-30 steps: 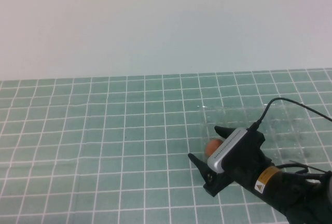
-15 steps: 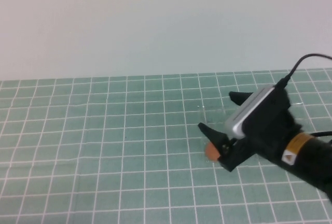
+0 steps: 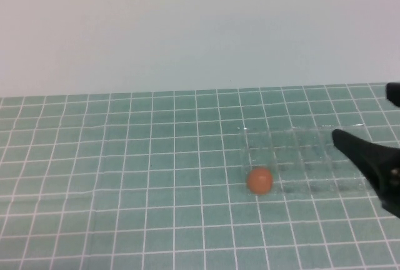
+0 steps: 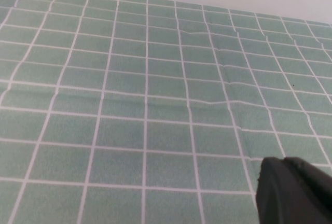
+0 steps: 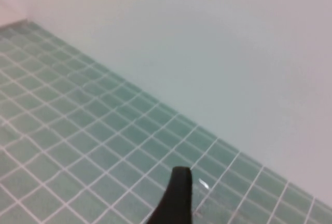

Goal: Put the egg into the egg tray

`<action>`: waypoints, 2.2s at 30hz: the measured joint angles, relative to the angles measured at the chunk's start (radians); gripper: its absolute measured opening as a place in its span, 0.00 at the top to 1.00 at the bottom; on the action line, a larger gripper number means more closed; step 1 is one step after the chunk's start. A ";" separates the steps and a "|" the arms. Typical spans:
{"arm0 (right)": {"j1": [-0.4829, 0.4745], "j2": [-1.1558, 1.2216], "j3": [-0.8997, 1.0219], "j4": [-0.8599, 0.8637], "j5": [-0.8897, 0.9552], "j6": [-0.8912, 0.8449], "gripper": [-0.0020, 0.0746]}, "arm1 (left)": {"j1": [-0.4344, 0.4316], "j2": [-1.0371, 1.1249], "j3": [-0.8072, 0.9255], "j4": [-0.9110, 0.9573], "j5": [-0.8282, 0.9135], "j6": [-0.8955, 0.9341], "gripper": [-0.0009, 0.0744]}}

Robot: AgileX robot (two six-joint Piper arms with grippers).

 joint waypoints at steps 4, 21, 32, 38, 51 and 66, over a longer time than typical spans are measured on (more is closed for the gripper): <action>0.000 -0.048 0.000 0.000 0.008 0.000 0.04 | 0.000 0.000 0.000 0.000 0.000 0.000 0.99; -0.399 -0.216 0.067 0.070 0.133 0.045 0.04 | 0.002 0.000 0.000 0.000 0.000 0.000 0.99; -0.617 -0.703 0.237 0.073 0.223 0.046 0.04 | 0.004 0.000 0.000 0.000 0.000 0.000 0.99; -0.617 -0.869 0.305 0.071 0.398 0.046 0.04 | 0.004 0.000 0.000 0.000 0.000 0.000 0.99; -0.617 -0.906 0.628 0.071 0.330 0.072 0.04 | 0.004 0.000 0.000 0.000 0.000 0.000 0.99; -0.617 -0.908 0.651 0.073 0.355 0.074 0.04 | 0.004 0.000 0.000 0.000 0.000 0.000 0.99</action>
